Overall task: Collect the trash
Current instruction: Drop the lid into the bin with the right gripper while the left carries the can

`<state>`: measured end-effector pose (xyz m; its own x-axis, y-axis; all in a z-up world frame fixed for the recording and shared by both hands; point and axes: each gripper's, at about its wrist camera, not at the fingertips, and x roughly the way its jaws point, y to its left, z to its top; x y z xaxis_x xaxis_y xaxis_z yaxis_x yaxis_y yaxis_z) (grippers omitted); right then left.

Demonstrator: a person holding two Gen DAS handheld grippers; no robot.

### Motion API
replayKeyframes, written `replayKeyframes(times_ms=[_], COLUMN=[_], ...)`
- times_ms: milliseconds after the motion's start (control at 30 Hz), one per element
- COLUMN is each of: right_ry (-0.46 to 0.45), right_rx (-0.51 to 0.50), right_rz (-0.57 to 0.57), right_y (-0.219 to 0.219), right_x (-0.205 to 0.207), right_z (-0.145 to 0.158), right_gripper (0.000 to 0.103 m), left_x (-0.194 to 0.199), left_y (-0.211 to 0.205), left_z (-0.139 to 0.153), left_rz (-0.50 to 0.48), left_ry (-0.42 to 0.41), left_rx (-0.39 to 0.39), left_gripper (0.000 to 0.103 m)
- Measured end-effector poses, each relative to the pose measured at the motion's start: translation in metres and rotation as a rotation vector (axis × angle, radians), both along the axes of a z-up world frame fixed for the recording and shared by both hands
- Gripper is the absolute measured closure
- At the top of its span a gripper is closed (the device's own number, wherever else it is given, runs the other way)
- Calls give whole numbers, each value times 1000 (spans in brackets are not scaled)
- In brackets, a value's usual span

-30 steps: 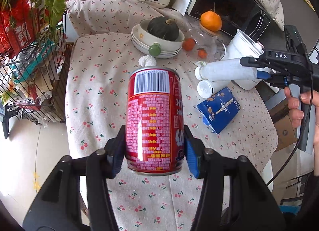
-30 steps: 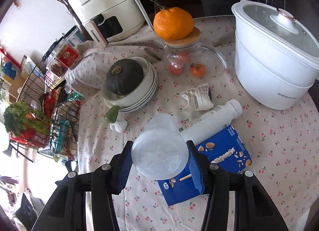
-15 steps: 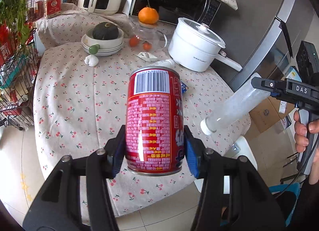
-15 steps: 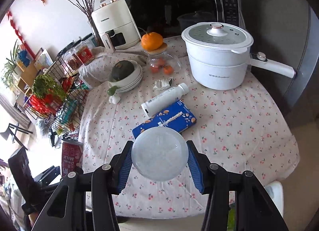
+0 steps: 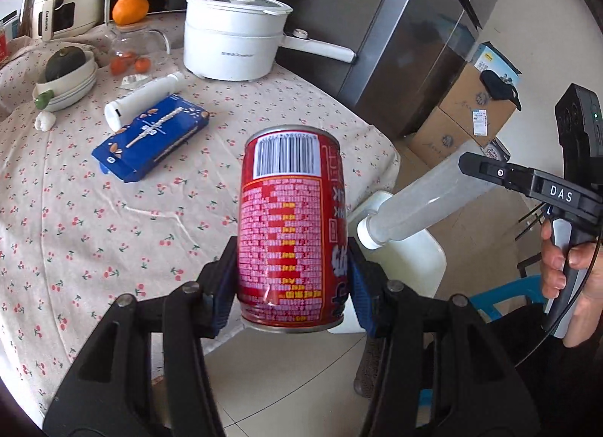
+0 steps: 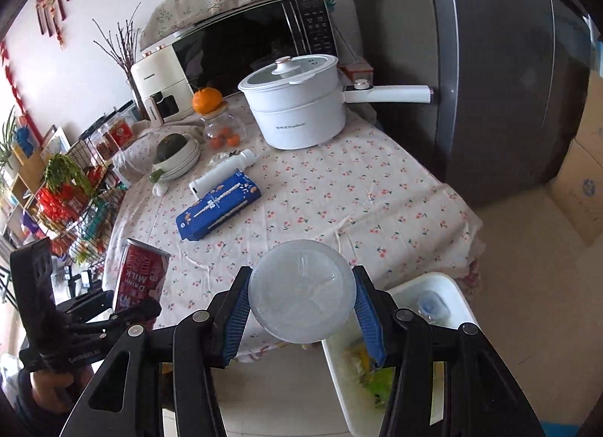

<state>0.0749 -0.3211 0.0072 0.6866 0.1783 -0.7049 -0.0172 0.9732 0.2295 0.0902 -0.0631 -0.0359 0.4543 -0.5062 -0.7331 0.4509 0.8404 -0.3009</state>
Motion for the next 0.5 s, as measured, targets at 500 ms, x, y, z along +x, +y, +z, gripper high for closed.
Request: replayKeyframes(times_ms=[500], right_ry=[193], right_rx=[-19], right_rz=[-193], right_y=[-90], right_x=[-23], right_z=[-60], right_gripper=[50], left_x=[-20], left_y=[-124], left_z=[-59], left_rz=[-233], left_ry=[90], left_rx=[73], left_gripper=[49])
